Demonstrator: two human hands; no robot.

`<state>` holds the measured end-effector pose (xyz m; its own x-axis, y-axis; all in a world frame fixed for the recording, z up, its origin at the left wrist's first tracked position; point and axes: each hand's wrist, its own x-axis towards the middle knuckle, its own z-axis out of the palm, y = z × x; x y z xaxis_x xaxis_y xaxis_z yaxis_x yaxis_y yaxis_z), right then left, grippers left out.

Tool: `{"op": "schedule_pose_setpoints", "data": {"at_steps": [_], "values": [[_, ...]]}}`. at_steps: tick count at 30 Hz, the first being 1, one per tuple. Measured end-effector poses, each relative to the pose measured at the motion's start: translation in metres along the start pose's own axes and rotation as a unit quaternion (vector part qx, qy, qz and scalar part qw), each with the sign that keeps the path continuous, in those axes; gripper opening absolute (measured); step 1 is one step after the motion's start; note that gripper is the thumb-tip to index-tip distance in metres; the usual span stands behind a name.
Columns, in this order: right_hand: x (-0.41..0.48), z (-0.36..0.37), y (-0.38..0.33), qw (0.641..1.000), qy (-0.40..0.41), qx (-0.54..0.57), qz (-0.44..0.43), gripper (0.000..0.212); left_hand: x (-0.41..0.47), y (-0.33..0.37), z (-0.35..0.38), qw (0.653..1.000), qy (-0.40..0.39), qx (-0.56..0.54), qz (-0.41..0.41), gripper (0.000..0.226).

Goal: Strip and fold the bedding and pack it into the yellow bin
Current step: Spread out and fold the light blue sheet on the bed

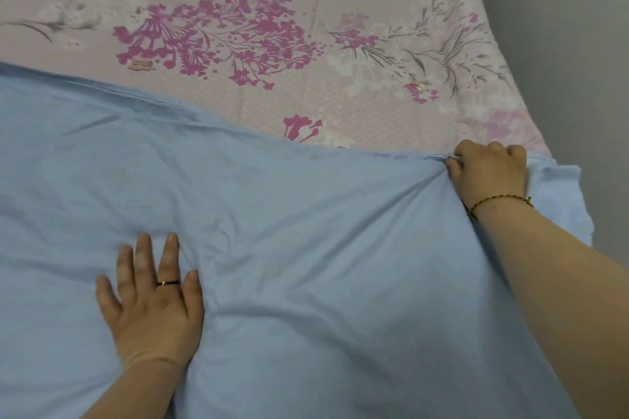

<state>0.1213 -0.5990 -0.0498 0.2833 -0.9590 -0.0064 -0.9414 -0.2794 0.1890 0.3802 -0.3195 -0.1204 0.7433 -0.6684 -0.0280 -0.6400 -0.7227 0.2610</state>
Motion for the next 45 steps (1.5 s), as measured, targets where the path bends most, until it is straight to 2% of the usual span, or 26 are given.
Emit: {"op": "schedule_pose_setpoints", "data": {"at_steps": [2, 5, 7, 8, 9, 11, 12, 13, 17, 19, 21, 25, 27, 29, 32, 34, 36, 37, 40, 42, 45], "values": [[-0.002, -0.002, -0.003, 1.0, -0.005, 0.03, 0.005, 0.033, 0.001, 0.0, 0.002, 1.0, 0.005, -0.001, 0.002, 0.064], [-0.015, -0.011, 0.019, 0.997, -0.002, 0.054, 0.047, 0.054, 0.001, 0.0, 0.003, 1.0, 0.025, -0.004, 0.004, 0.068], [-0.027, -0.016, 0.044, 0.988, 0.023, 0.086, 0.128, 0.063, 0.001, 0.001, 0.003, 0.999, 0.035, 0.0, 0.002, 0.072], [-0.033, -0.016, 0.056, 0.969, 0.018, 0.152, 0.191, 0.063, 0.0, 0.002, 0.002, 0.999, 0.034, 0.003, 0.0, 0.074], [-0.039, -0.017, 0.066, 0.929, -0.004, 0.26, 0.263, 0.065, 0.0, 0.003, 0.003, 1.0, 0.027, 0.009, 0.004, 0.076], [-0.053, -0.014, 0.08, 0.801, -0.081, 0.478, 0.352, 0.068, -0.001, 0.006, -0.001, 1.0, -0.001, 0.016, 0.003, 0.074], [-0.063, -0.014, 0.087, 0.765, -0.112, 0.514, 0.371, 0.066, -0.002, 0.009, -0.005, 1.0, -0.014, 0.011, 0.001, 0.072], [-0.069, -0.011, 0.086, 0.755, -0.126, 0.52, 0.379, 0.062, -0.001, 0.008, -0.008, 1.0, -0.022, 0.008, -0.003, 0.071], [-0.084, -0.012, 0.09, 0.775, -0.056, 0.511, 0.367, 0.049, -0.013, 0.025, -0.027, 0.999, -0.013, -0.026, 0.031, 0.077], [-0.084, -0.018, 0.089, 0.789, -0.036, 0.502, 0.351, 0.043, -0.03, 0.051, -0.025, 0.991, -0.03, -0.052, 0.119, 0.069], [-0.08, -0.021, 0.094, 0.809, -0.02, 0.48, 0.338, 0.035, -0.045, 0.081, -0.013, 0.975, -0.06, -0.031, 0.213, 0.063], [-0.065, -0.017, 0.116, 0.842, 0.042, 0.422, 0.333, 0.03, -0.052, 0.104, 0.009, 0.967, -0.108, 0.049, 0.223, 0.062], [-0.062, -0.008, 0.118, 0.847, 0.032, 0.412, 0.334, 0.031, -0.051, 0.101, 0.016, 0.965, -0.114, 0.065, 0.225, 0.061], [-0.063, 0.003, 0.115, 0.828, -0.012, 0.445, 0.341, 0.035, -0.049, 0.099, 0.021, 0.964, -0.11, 0.07, 0.231, 0.062], [-0.075, 0.009, 0.12, 0.78, -0.084, 0.509, 0.355, 0.047, -0.048, 0.101, 0.024, 0.963, -0.118, 0.075, 0.232, 0.064], [-0.098, 0.003, 0.129, 0.755, -0.144, 0.533, 0.353, 0.046, -0.049, 0.102, 0.02, 0.974, -0.11, 0.049, 0.191, 0.071], [-0.136, -0.005, 0.14, 0.709, -0.217, 0.573, 0.349, 0.044, -0.054, 0.105, 0.018, 0.979, -0.055, 0.059, 0.189, 0.075], [-0.153, -0.005, 0.145, 0.684, -0.251, 0.593, 0.343, 0.051, -0.052, 0.104, 0.021, 0.979, -0.048, 0.055, 0.189, 0.069], [-0.227, -0.004, 0.166, 0.646, -0.321, 0.607, 0.333, 0.095, -0.054, 0.109, 0.005, 0.974, -0.119, 0.082, 0.177, 0.062], [-0.272, -0.004, 0.176, 0.631, -0.353, 0.615, 0.314, 0.104, -0.059, 0.115, -0.011, 0.964, -0.171, 0.099, 0.177, 0.063], [-0.314, -0.003, 0.179, 0.609, -0.395, 0.615, 0.309, 0.103, -0.08, 0.108, -0.022, 0.965, -0.185, 0.072, 0.17, 0.058]]}}
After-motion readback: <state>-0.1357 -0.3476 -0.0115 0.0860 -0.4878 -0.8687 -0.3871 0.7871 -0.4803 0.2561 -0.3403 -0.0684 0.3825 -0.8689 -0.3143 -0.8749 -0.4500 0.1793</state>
